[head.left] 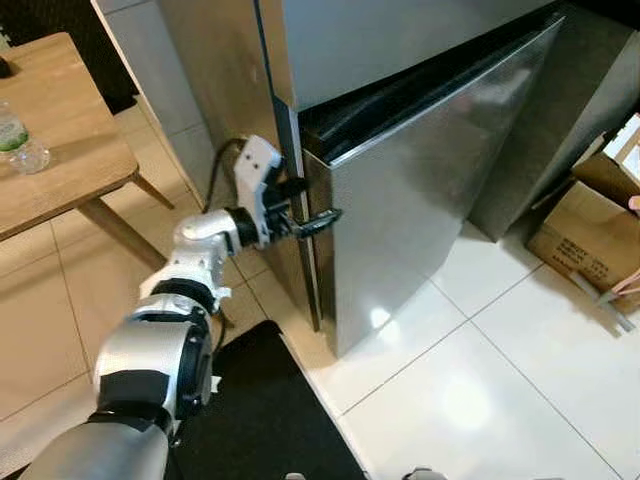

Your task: Restocking fridge

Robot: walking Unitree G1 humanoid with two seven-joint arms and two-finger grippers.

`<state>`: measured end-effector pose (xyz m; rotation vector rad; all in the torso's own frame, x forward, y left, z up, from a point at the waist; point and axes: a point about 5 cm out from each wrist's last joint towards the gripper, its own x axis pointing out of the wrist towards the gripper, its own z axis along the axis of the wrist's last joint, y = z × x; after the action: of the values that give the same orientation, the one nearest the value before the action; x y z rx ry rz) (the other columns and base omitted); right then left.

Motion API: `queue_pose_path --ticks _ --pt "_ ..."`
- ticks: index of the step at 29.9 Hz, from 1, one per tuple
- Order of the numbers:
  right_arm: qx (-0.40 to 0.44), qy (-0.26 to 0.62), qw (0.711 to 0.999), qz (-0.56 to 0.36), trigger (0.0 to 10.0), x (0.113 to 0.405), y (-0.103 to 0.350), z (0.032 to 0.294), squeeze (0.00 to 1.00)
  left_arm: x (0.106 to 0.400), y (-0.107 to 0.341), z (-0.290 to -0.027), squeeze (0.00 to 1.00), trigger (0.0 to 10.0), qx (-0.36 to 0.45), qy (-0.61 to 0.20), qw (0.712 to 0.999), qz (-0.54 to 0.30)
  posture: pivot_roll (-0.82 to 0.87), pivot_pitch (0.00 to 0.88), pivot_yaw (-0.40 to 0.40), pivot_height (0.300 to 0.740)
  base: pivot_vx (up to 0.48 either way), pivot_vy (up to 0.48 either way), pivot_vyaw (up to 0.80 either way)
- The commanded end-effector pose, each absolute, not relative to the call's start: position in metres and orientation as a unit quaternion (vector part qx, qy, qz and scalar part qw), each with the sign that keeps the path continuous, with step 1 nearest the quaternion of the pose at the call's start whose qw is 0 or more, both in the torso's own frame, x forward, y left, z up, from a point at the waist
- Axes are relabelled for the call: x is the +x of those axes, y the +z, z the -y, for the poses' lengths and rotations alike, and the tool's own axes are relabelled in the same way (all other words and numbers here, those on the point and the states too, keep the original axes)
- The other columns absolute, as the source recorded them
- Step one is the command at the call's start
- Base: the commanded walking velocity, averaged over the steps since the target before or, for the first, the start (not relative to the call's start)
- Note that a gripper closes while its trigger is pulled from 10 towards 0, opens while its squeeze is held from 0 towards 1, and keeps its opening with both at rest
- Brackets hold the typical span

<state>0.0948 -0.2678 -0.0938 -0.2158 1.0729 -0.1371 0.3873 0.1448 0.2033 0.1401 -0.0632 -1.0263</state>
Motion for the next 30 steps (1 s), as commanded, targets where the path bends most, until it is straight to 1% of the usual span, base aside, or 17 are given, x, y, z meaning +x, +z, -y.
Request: queue_pose_path --ticks 1,5,7,8,10,11,12,13,17,18,19,23,25,26,28,29,30 --pt "-0.100 -0.066 0.842 -0.525 10.0 0.084 -0.097 0.266 0.00 0.385 0.194 -0.140 0.00 10.0 0.065 -0.503 0.862 0.012 -0.19 0.200 0.050 0.740 0.000 0.000 0.00" --pt "-0.100 -0.067 0.843 -0.525 10.0 0.085 -0.097 0.266 0.00 0.382 0.190 -0.131 0.00 10.0 0.061 -0.524 0.849 0.013 -0.18 0.194 0.051 0.740 0.000 0.000 0.00" --pt "-0.100 -0.067 0.843 -0.525 10.0 0.086 -0.097 0.266 0.00 0.373 0.178 -0.112 0.00 10.0 0.049 -0.571 0.819 0.014 -0.18 0.186 0.050 0.740 0.000 0.000 0.00" --pt "-0.100 -0.067 0.843 -0.525 10.0 0.086 -0.097 0.266 0.00 0.373 0.178 -0.112 0.00 10.0 0.049 -0.571 0.819 0.014 -0.18 0.186 0.050 0.740 0.000 0.000 0.00" --pt "-0.100 -0.068 0.843 -0.524 10.0 0.088 -0.097 0.266 0.00 0.368 0.173 -0.102 0.00 10.0 0.041 -0.596 0.802 0.017 -0.18 0.181 0.049 0.740 0.000 0.000 0.00" --pt "-0.100 -0.068 0.843 -0.524 10.0 0.088 -0.097 0.266 0.00 0.368 0.173 -0.102 0.00 10.0 0.041 -0.596 0.802 0.017 -0.18 0.181 0.049 0.740 0.000 0.000 0.00" --pt "-0.100 -0.068 0.844 -0.522 10.0 0.090 -0.096 0.266 0.00 0.362 0.167 -0.087 0.00 10.0 0.024 -0.625 0.780 0.025 -0.18 0.178 0.048 0.740 0.000 0.000 0.00" --pt "-0.100 -0.068 0.844 -0.522 10.0 0.090 -0.096 0.266 0.00 0.362 0.167 -0.087 0.00 10.0 0.024 -0.625 0.780 0.025 -0.18 0.178 0.048 0.740 0.000 0.000 0.00" --pt "-0.099 -0.067 0.845 -0.521 10.0 0.091 -0.096 0.265 0.00 0.354 0.162 -0.076 0.00 10.0 0.012 -0.649 0.760 0.029 -0.18 0.171 0.044 0.740 0.000 0.000 0.00" --pt "-0.100 -0.067 0.846 -0.520 10.0 0.093 -0.096 0.265 0.00 0.347 0.154 -0.067 0.00 10.0 -0.001 -0.670 0.742 0.029 -0.18 0.165 0.045 0.740 0.000 0.000 0.00" --pt "-0.100 -0.067 0.846 -0.520 10.0 0.094 -0.096 0.266 0.00 0.344 0.152 -0.064 0.00 10.0 -0.006 -0.676 0.737 0.028 -0.18 0.164 0.045 0.740 0.000 0.000 0.00" --pt "-0.100 -0.068 0.846 -0.520 10.0 0.094 -0.095 0.266 0.00 0.338 0.147 -0.058 0.00 10.0 -0.017 -0.687 0.726 0.027 -0.17 0.162 0.045 0.740 0.000 0.000 0.00" --pt "-0.099 -0.068 0.846 -0.519 10.0 0.095 -0.095 0.265 0.00 0.327 0.139 -0.049 0.00 10.0 -0.032 -0.712 0.701 0.025 -0.17 0.157 0.047 0.740 0.000 0.000 0.00" --pt "-0.099 -0.068 0.846 -0.519 10.0 0.095 -0.095 0.265 0.00 0.327 0.139 -0.049 0.00 10.0 -0.032 -0.712 0.701 0.025 -0.17 0.157 0.047 0.740 0.000 0.000 0.00" --pt "-0.098 -0.068 0.847 -0.518 10.0 0.096 -0.096 0.264 0.00 0.314 0.132 -0.040 0.00 10.0 -0.048 -0.736 0.675 0.022 -0.17 0.154 0.046 0.740 0.000 0.000 0.00" --pt "-0.098 -0.068 0.847 -0.518 10.0 0.096 -0.096 0.264 0.00 0.314 0.132 -0.040 0.00 10.0 -0.048 -0.736 0.675 0.022 -0.17 0.154 0.046 0.740 0.000 0.000 0.00" --pt "-0.098 -0.068 0.847 -0.518 10.0 0.097 -0.096 0.264 0.00 0.307 0.129 -0.035 0.00 10.0 -0.055 -0.746 0.663 0.020 -0.17 0.151 0.046 0.740 0.000 0.000 0.00"
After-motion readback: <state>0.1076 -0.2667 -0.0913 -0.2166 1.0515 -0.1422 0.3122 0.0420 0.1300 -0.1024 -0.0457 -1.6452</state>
